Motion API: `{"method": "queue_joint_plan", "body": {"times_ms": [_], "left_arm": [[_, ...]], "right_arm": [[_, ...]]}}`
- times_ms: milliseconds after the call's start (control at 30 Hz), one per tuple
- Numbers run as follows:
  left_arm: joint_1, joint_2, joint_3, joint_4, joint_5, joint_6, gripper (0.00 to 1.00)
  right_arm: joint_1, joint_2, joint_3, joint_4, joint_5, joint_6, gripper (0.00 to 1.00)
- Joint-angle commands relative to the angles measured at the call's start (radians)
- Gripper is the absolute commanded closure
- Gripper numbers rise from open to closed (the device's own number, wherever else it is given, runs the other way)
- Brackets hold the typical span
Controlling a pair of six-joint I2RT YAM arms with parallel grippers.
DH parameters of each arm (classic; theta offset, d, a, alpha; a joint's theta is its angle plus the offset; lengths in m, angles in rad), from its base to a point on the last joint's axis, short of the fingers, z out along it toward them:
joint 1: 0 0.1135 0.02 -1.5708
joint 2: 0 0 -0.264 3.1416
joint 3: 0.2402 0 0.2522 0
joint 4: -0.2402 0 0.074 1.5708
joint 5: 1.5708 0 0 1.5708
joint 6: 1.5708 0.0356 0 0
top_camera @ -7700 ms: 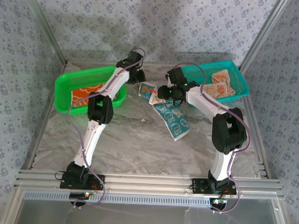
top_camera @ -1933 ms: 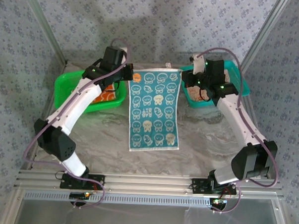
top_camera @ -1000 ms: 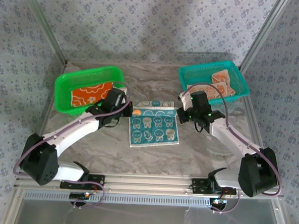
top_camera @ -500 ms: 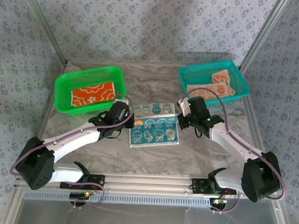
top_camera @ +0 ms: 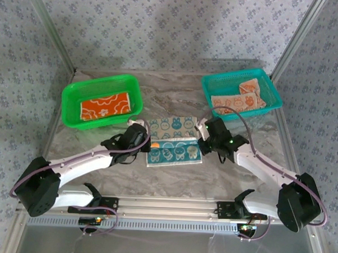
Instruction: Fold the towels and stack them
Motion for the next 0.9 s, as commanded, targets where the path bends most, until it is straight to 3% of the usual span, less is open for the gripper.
{"method": "queue_joint_plan", "body": {"times_ms": [0,167,300,367,400,433,500,533,567,700,867], "left_arm": [[-0.017,-0.029,-0.013,0.034,-0.021,-0.019,1.00],[-0.039,-0.036,-0.037,0.048,-0.027,-0.030,1.00],[-0.053,-0.042,-0.045,0.048,-0.030,-0.031,0.97],[-0.060,-0.051,-0.044,0.047,-0.011,-0.021,0.74],[-0.066,-0.059,-0.047,0.047,-0.004,-0.017,0.56],[-0.075,-0.069,-0.050,0.046,-0.001,-0.016,0.45],[-0.088,-0.088,-0.061,0.041,-0.001,-0.016,0.43],[-0.091,-0.099,-0.066,0.035,-0.002,-0.022,0.42],[-0.092,-0.108,-0.068,0.023,-0.001,-0.030,0.39],[-0.094,-0.131,-0.051,-0.056,-0.008,-0.071,0.40],[-0.094,-0.105,-0.002,-0.167,-0.014,-0.142,0.43]], "right_arm": [[0.030,-0.010,-0.011,-0.039,0.068,-0.015,1.00],[0.053,-0.014,-0.012,-0.046,0.107,-0.021,0.98],[0.076,-0.026,-0.014,-0.055,0.134,-0.020,0.87],[0.085,-0.051,-0.019,-0.054,0.139,-0.015,0.73],[0.091,-0.070,-0.026,-0.050,0.144,-0.010,0.59],[0.093,-0.090,-0.033,-0.045,0.145,-0.008,0.55],[0.093,-0.131,-0.043,-0.037,0.148,0.005,0.52],[0.091,-0.151,-0.046,-0.034,0.150,0.019,0.41],[0.087,-0.165,-0.050,-0.032,0.148,0.032,0.37],[0.040,-0.177,-0.038,-0.044,0.090,0.122,0.40],[-0.022,-0.106,0.013,-0.103,-0.047,0.267,0.36]]}}
